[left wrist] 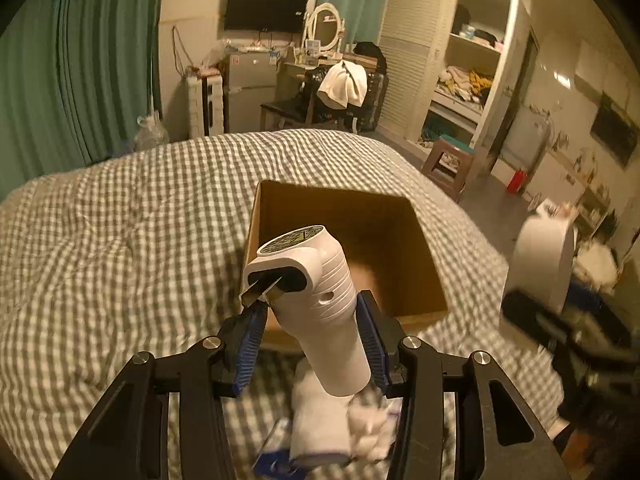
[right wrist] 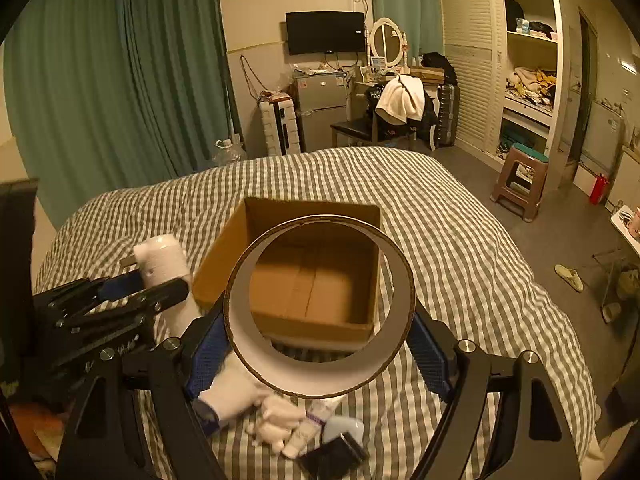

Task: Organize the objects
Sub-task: 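Carry the white bottle and cardboard ring with both tools over the box, then open both tools to drop bottle and ring into the box, then lift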

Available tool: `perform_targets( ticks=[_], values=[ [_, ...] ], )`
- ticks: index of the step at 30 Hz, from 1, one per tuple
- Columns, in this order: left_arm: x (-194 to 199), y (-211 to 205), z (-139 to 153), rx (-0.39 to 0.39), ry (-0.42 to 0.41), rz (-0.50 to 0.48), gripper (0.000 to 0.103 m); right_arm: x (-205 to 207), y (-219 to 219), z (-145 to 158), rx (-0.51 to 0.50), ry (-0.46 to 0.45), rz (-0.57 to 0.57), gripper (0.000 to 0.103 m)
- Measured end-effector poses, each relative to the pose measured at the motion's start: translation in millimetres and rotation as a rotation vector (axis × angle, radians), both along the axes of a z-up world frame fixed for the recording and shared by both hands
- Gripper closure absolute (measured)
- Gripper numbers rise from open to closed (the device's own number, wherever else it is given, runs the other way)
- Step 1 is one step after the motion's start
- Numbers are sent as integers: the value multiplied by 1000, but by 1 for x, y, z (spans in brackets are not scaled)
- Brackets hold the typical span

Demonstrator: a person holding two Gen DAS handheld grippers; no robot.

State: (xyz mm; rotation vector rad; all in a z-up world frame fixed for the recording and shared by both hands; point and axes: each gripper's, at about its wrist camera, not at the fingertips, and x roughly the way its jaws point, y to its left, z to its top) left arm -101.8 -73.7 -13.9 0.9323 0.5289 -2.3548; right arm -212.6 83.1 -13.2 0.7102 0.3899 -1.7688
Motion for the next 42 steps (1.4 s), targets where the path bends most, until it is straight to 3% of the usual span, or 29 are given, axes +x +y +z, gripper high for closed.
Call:
perform_targets(
  ticks=[3, 9, 16, 19, 25, 31, 39, 42],
  values=[
    [-16, -26, 9, 30, 11, 21, 56, -11, -22, 9, -10, -38, 9, 23],
    [-50, -59, 17, -55, 29, 28, 56, -35, -83, 18, 10, -87, -2, 23],
    [-73, -97, -23, -48, -26, 70, 56, -68, -150, -10, 84, -187, -29, 23],
    [-82, -110, -41, -36, -46, 66, 56, -77, -166, -25, 114, -181, -47, 23],
    [-99, -118, -66, -8, -50, 34, 56, -92, -194, -60, 179, -195, -76, 23],
    [-113, -105, -80, -112, -77, 8, 56, -91, -212, -83, 229, -163, -99, 23],
    [-113, -104, -77, -118, -62, -6, 55, -88, -225, -91, 234, -165, -96, 22],
    [-107, -99, -72, -122, -60, -24, 49, -90, -222, -88, 220, -199, -99, 21]
  ],
)
